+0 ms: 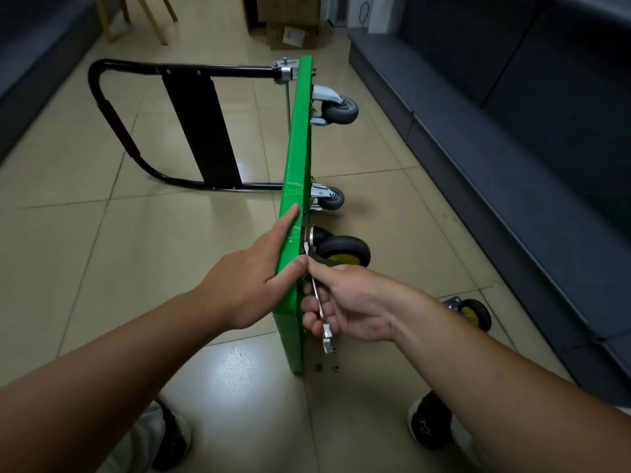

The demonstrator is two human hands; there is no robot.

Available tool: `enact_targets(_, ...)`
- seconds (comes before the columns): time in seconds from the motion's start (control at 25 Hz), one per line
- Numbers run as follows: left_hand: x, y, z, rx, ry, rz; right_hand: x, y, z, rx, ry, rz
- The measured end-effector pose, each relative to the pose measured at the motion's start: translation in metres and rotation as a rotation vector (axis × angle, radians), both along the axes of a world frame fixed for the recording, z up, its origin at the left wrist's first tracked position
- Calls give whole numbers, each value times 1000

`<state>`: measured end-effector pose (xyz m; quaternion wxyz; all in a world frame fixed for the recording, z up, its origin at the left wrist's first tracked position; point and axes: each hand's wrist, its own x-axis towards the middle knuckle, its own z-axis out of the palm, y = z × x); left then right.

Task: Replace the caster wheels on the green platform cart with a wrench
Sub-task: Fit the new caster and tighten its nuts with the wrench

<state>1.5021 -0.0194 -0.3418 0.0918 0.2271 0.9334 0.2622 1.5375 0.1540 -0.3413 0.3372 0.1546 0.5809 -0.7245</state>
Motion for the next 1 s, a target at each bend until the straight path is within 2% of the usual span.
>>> enact_targets(0.12,-1,-1,1,-13,-9,-12,10,-1,-13,67,84,-43)
enact_targets(0.32,-1,-2,-3,1,-22,-13,20,15,-81,664,625,12)
enact_targets(0.4,-1,-1,-3,13,-32,-13,7,20,-93,731,726,29)
enact_targets(0.52,-1,0,-4,16,-45,-3,-10,19,-103,698,869,62)
enact_targets(0.84,0,0,-4,31,-35,3,-21,15,-110,708,920,161)
enact_targets(0.92,0,1,-4,28,-40,-1,-16,11,-103,685,840,150)
enact_targets(1.0,1,0,-4,18,-38,1,-6,5,-89,561,697,123)
